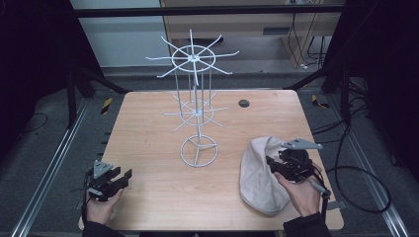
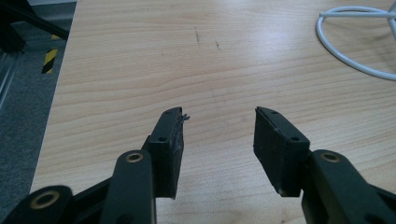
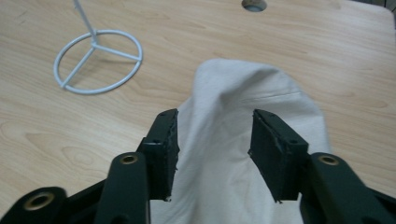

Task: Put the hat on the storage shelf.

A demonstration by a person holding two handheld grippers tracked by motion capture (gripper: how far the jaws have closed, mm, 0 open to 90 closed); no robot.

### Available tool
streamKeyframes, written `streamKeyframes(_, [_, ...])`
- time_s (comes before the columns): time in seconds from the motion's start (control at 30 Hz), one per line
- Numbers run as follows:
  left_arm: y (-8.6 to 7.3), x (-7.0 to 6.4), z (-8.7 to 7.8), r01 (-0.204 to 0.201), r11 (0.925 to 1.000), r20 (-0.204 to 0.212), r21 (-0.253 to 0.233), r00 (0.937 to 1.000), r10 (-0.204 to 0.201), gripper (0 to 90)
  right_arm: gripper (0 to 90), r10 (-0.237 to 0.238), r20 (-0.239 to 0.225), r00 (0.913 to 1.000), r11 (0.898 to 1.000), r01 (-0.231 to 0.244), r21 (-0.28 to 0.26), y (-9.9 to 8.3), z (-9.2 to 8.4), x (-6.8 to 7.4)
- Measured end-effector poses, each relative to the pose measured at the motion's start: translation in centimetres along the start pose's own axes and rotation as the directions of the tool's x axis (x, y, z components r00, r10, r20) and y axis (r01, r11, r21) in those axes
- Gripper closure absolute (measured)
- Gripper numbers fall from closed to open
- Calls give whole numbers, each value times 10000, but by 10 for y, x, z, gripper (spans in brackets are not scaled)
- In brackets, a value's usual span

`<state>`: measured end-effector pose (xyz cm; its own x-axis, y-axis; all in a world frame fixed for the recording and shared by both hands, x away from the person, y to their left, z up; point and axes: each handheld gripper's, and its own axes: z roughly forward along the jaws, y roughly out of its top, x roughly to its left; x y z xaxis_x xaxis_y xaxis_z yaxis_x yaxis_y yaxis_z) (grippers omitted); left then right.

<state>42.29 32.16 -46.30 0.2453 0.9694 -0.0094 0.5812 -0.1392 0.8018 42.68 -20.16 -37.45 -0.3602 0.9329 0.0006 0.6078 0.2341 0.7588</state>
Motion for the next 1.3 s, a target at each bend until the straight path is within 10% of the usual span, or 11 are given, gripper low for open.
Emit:
streamKeyframes(0.57, [0,1,-1,40,10000,34,3,10000,-40,521,481,400,579,9975,9859,-488,1598,0,57,17])
streamKeyframes(1.07, [0,1,0,25,10000,43,73,10000,-25,523,872,481,856,9952,9666,-679,2472,-2,77,16])
streamKeyframes(1.3, [0,1,0,24,10000,53,52,10000,-24,524,887,399,742,9964,9707,-562,2335,0,66,16])
